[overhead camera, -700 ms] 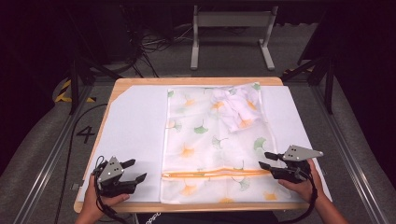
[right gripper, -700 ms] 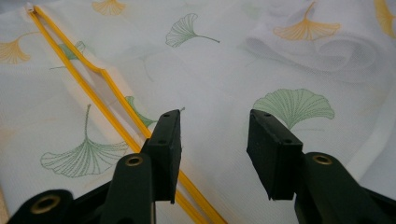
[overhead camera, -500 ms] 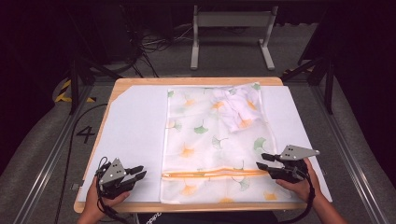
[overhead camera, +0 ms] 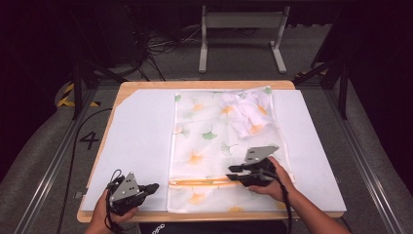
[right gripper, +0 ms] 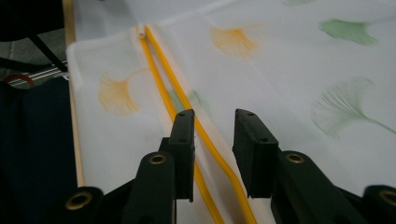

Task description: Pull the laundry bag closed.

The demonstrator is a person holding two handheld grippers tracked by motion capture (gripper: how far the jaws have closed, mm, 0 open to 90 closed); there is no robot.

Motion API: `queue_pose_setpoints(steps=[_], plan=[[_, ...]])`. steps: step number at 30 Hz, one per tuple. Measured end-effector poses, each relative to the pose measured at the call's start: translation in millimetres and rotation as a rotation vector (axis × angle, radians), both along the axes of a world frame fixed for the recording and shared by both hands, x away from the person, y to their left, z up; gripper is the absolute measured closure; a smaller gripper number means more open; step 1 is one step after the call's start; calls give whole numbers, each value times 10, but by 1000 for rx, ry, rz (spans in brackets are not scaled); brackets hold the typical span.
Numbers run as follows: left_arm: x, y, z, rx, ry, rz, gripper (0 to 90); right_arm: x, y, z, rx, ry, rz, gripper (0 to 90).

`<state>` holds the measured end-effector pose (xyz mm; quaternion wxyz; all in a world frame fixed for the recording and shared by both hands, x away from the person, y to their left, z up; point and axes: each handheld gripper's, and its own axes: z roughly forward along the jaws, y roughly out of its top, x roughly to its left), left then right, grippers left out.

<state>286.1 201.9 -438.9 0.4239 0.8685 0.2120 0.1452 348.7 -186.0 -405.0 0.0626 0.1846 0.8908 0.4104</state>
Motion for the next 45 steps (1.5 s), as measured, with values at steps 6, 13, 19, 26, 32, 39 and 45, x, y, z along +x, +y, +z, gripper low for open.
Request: queue_pose_setpoints(steps=[6,13,19,26,32,39,45], plan=[[22,-169,-32,25,18,-52,900,103,642,8,-41,18,113,716],[59,-327,-74,75,27,-93,900,190,1107,-16,-96,66,185,716],[96,-375,-155,123,37,-104,900,220,1472,-123,-195,115,242,725],[91,-364,-168,116,39,-107,900,265,1669,-215,-289,147,245,705],[93,-359,-172,114,39,-110,900,273,1793,-198,-347,143,244,761],[98,-351,-179,104,44,-109,900,223,1887,-157,-430,91,277,842],[93,-356,-178,101,47,-102,900,200,1919,-136,-479,51,300,846]])
